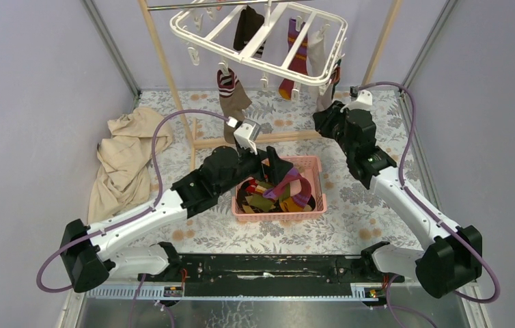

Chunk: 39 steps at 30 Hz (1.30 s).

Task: Remove the socks clipped to the hanger
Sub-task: Place the sock in the bin, then adjust the hanger on the clothesline.

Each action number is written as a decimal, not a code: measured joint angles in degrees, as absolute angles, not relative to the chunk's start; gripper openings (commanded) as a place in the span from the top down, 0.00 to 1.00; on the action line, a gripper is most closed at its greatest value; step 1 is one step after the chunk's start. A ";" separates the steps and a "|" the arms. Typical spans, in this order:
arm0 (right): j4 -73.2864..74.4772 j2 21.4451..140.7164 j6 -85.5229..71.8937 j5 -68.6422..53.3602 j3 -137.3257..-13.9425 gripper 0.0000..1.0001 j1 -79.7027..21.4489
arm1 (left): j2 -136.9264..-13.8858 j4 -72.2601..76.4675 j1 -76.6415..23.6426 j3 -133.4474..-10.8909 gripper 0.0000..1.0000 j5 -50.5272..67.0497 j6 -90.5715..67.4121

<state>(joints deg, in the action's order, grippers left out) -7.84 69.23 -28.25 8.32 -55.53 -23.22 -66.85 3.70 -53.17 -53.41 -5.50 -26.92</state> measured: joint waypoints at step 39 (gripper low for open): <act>10.61 41.12 -26.24 1.41 -55.02 0.94 -23.18 | -68.10 0.67 -60.55 -64.66 0.01 -7.99 -26.94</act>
<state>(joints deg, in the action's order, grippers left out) 10.61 41.12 -26.24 1.41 -55.02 -23.18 -68.10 0.67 -60.55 -64.66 -7.99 -26.94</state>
